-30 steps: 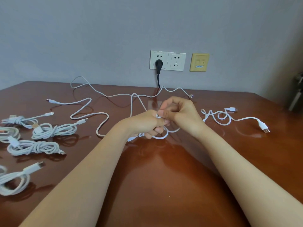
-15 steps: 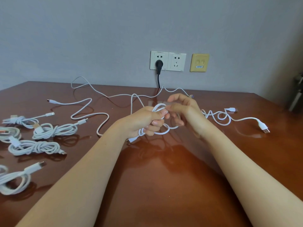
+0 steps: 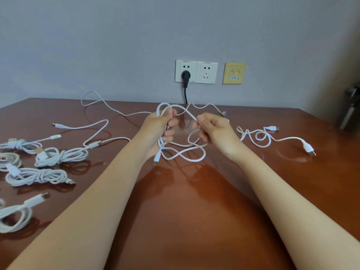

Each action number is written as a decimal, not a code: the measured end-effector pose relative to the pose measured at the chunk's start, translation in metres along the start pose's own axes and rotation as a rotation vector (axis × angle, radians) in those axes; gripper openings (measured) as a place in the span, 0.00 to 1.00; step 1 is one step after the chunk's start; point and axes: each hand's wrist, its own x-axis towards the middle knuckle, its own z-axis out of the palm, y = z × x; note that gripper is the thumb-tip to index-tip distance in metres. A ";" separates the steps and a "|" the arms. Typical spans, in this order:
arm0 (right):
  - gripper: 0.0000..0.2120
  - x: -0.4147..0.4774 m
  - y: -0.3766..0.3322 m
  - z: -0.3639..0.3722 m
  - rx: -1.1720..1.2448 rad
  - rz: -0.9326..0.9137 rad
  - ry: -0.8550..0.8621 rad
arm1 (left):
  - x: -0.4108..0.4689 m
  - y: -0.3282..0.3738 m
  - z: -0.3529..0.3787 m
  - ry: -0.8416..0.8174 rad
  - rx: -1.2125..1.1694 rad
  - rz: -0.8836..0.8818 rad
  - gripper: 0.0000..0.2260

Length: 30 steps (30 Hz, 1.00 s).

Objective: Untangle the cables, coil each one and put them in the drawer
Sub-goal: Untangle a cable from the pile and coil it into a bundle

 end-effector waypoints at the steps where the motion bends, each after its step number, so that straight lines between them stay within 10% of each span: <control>1: 0.17 0.000 0.001 0.002 -0.026 -0.007 0.012 | 0.001 -0.001 0.000 0.022 -0.006 0.008 0.12; 30: 0.16 -0.010 0.000 0.026 -0.520 -0.026 -0.038 | 0.001 -0.022 0.015 0.215 0.852 0.467 0.12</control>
